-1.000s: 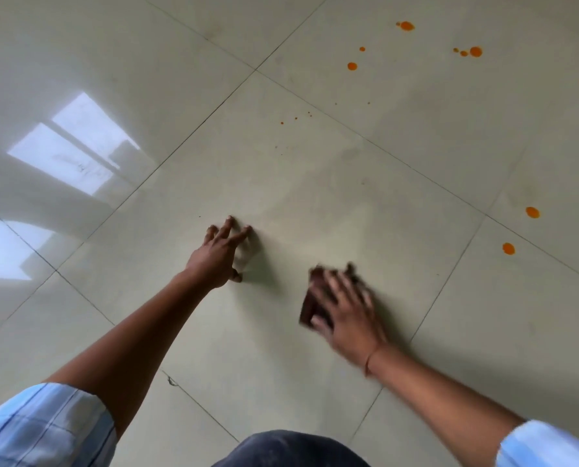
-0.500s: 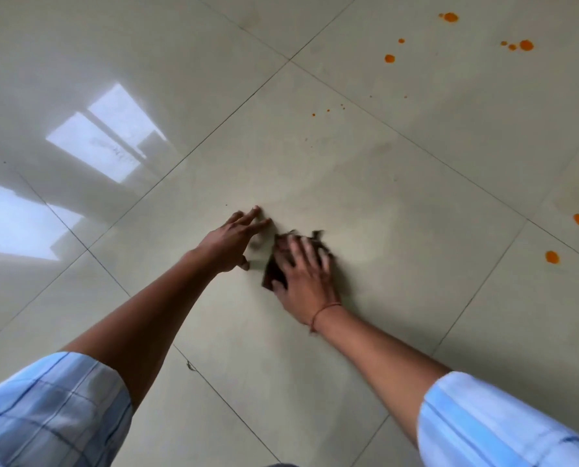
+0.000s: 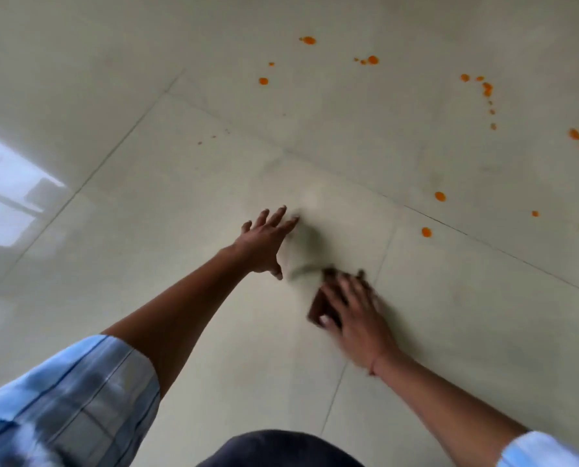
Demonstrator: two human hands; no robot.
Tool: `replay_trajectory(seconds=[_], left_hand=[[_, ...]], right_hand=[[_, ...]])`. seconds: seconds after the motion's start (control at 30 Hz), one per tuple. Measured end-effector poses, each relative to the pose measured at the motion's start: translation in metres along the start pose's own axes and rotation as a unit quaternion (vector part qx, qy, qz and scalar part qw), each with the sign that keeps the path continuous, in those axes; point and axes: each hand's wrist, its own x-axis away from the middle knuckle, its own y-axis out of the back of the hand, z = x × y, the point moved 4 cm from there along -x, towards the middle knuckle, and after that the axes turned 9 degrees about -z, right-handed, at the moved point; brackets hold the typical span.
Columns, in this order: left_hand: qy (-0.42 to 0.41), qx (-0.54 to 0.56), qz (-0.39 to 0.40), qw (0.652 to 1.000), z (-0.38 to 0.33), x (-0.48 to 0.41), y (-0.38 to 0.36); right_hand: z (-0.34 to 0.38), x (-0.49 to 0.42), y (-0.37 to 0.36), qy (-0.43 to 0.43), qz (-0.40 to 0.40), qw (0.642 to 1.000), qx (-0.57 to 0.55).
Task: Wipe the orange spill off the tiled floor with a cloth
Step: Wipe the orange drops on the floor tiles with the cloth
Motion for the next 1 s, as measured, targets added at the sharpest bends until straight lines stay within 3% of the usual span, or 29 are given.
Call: replay_trajectory(seconds=[0.07,0.13,0.17,0.3,0.4,0.43,0.5,0.6,0.7,0.77,0.83,0.9,1.0], left_hand=[[-0.035,-0.014,0.019,0.999,-0.034,-0.021,-0.001],[-0.063,-0.035,0.033,0.997,-0.065,-0.037,-0.007],[-0.081,-0.050,0.036,0.995,-0.086,-0.049,-0.008],[-0.117,-0.084,0.028,0.989,-0.131,-0.084,-0.006],[-0.130,-0.116,0.044,0.984,-0.146,-0.106,-0.009],[-0.133,-0.131,0.047,0.981,-0.149,-0.113,-0.011],[-0.132,-0.145,0.056,0.979,-0.150,-0.118,-0.015],[-0.128,-0.143,0.053,0.980,-0.148,-0.121,-0.019],[-0.127,-0.142,0.050,0.980,-0.149,-0.121,-0.020],[-0.132,-0.146,0.048,0.979,-0.151,-0.123,-0.019],[-0.128,-0.143,0.053,0.980,-0.150,-0.123,-0.019],[-0.124,-0.132,0.054,0.982,-0.151,-0.125,-0.020],[-0.122,-0.129,0.057,0.982,-0.146,-0.125,-0.020]], right_hand=[[-0.072,-0.012,0.012,-0.167,-0.023,0.986,0.005],[-0.099,-0.043,0.016,-0.263,0.004,0.965,0.016],[-0.099,-0.051,0.017,-0.268,0.003,0.963,0.015],[-0.072,0.007,0.015,-0.151,-0.037,0.988,-0.006],[-0.156,0.029,0.026,-0.284,-0.068,0.956,-0.003],[-0.189,0.013,0.034,-0.351,-0.073,0.933,-0.006],[-0.218,-0.041,0.045,-0.392,-0.079,0.916,0.000],[-0.174,-0.085,0.042,-0.274,-0.103,0.956,-0.004],[-0.138,-0.012,0.030,-0.156,-0.067,0.985,-0.016],[-0.184,0.003,0.034,-0.199,-0.080,0.977,0.000],[-0.230,-0.043,0.049,-0.314,-0.099,0.944,-0.003],[-0.214,-0.094,0.050,-0.314,-0.072,0.947,0.003],[-0.144,-0.072,0.034,-0.098,-0.057,0.994,0.007]])
